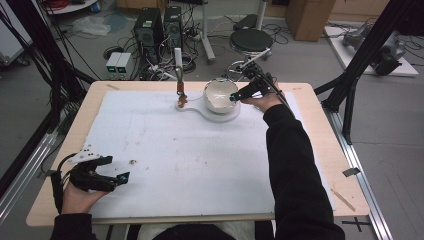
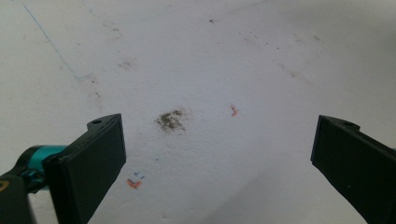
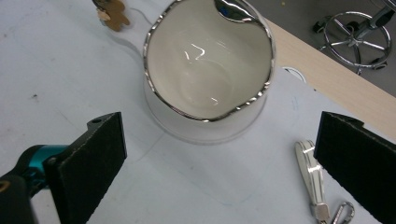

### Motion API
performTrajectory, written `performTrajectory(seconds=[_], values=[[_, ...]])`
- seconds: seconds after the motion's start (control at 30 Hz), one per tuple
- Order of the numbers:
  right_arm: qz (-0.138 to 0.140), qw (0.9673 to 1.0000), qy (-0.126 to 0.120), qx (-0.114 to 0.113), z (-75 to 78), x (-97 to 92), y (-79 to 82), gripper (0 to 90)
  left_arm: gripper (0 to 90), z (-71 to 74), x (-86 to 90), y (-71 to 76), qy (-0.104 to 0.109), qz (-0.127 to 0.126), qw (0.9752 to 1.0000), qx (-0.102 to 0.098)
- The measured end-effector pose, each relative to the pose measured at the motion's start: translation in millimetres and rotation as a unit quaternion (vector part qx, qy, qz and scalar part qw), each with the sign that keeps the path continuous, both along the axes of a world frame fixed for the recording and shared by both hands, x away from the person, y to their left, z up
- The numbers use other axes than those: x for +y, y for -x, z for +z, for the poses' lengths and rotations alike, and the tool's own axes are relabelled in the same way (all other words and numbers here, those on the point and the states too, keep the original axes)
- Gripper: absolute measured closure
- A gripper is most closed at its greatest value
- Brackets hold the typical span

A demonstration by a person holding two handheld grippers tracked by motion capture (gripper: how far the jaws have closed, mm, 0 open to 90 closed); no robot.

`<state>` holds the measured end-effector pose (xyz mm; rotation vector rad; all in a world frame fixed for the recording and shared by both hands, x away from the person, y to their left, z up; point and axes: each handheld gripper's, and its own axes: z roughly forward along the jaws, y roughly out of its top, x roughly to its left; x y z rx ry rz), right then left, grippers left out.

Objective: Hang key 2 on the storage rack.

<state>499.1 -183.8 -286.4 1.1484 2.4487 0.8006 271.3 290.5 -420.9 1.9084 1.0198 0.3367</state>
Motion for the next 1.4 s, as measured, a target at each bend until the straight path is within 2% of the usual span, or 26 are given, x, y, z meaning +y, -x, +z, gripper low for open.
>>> performTrajectory(seconds=[0.23, 0.43, 0.57, 0.73, 0.77, 0.93, 0.97, 1.07, 1.2, 1.23, 1.3, 1.33, 1.37, 1.4], values=[[-0.014, 0.9999, 0.009, -0.005, -2.0, -24.8, -5.7, 1.7, 3.7, 0.1, 0.5, 0.2, -0.003, -0.001, 1.0000, 0.000], [-0.027, 0.9995, 0.009, 0.010, -10.0, -53.4, -14.8, 1.7, 3.7, 0.1, 1.3, 0.8, -0.004, 0.001, 1.0000, 0.000], [-0.028, 0.9995, 0.003, 0.015, -13.1, -65.2, -18.3, 1.7, 3.7, -0.1, 3.0, 0.4, -0.004, 0.005, 1.0000, 0.000], [-0.021, 0.9995, 0.003, 0.021, -20.0, -72.1, -26.3, 1.8, 3.7, -1.2, 7.6, -1.7, -0.009, 0.012, 0.9999, 0.003], [-0.028, 0.9991, 0.005, 0.032, -26.3, -75.8, -32.0, 1.7, 3.7, -0.8, 8.2, -1.2, -0.010, 0.014, 0.9998, 0.003], [-0.031, 0.9985, 0.007, 0.044, -39.5, -82.9, -43.4, 1.7, 3.7, -0.4, 6.3, -0.8, -0.007, 0.012, 0.9999, 0.005], [-0.031, 0.9983, -0.003, 0.050, -45.2, -85.2, -48.0, 1.7, 3.7, -0.5, 5.1, -1.0, -0.008, 0.011, 0.9999, 0.005], [-0.028, 0.9979, -0.005, 0.058, -51.2, -87.4, -52.3, 1.7, 3.7, -1.0, 3.0, -1.3, -0.012, 0.008, 0.9999, 0.007], [-0.032, 0.9975, 0.014, 0.062, -61.2, -89.3, -57.4, 2.1, 3.7, -0.9, 0.8, -0.7, -0.013, 0.005, 0.9999, 0.007], [-0.027, 0.9973, 0.026, 0.062, -66.3, -89.3, -59.3, 2.2, 3.7, -0.9, 0.6, -0.5, -0.012, 0.003, 0.9999, 0.007], [-0.025, 0.9973, 0.030, 0.062, -68.2, -89.2, -60.1, 2.6, 3.7, -0.9, 0.1, 0.2, -0.012, 0.004, 0.9999, 0.006], [-0.025, 0.9968, 0.035, 0.066, -71.0, -89.5, -61.1, 4.2, 3.7, -0.9, 0.1, 0.4, -0.012, 0.004, 0.9999, 0.006], [-0.024, 0.9960, 0.031, 0.080, -76.4, -91.0, -63.9, 4.2, 3.7, -1.0, -0.1, 0.7, -0.013, 0.002, 0.9999, 0.006], [-0.024, 0.9960, 0.031, 0.080, -76.4, -91.0, -63.9, 4.2, 3.7, -1.0, -0.1, 0.7, -0.013, 0.002, 0.9999, 0.006]])
